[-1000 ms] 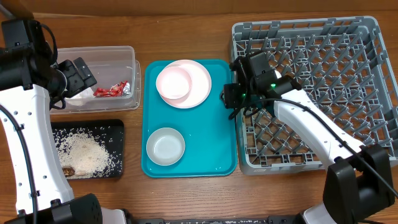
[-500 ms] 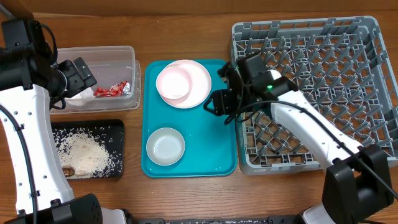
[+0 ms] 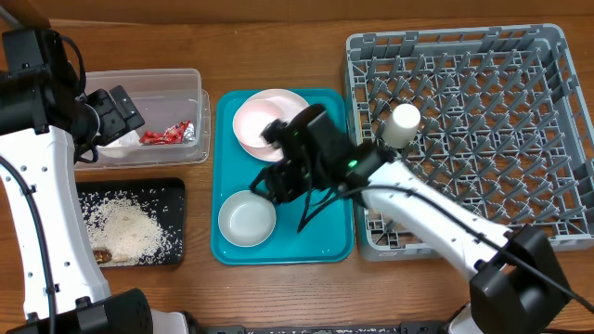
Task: Sort waste into correct bins and load items into the dishwasher
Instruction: 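Move the right gripper over the small white bowl on the tray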
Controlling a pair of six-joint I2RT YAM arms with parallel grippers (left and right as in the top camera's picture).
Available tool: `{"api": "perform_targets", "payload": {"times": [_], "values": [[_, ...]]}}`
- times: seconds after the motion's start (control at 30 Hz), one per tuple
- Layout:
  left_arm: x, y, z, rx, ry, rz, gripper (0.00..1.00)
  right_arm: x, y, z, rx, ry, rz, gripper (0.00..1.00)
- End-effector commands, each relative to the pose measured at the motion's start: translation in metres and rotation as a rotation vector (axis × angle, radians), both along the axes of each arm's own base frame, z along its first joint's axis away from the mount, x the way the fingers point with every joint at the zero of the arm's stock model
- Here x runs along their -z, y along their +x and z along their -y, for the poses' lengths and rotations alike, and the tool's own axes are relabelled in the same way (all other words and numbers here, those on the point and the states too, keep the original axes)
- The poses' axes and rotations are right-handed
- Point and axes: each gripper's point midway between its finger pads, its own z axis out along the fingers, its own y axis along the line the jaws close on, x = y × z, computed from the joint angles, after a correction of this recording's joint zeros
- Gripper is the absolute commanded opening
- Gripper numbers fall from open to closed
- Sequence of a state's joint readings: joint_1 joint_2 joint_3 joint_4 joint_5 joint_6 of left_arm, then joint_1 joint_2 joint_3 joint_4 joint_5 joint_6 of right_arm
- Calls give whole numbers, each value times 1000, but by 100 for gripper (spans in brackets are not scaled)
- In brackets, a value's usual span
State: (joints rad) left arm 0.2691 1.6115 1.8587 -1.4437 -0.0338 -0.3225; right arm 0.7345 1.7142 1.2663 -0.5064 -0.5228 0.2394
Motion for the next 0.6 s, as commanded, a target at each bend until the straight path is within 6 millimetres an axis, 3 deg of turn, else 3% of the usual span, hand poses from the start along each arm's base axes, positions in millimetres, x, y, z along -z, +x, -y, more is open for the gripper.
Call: {"api": "perform_targets", "payload": {"times": [0.0, 0.27, 0.57], "values": [[2, 1, -1, -16, -12, 0, 100, 5, -16, -14, -32, -28, 33, 55], [2, 1, -1, -16, -12, 0, 100, 8, -50, -39, -102, -60, 86, 58], [2, 1, -1, -16, -12, 0, 100, 21, -54, -47, -78, -139, 176, 61]]}}
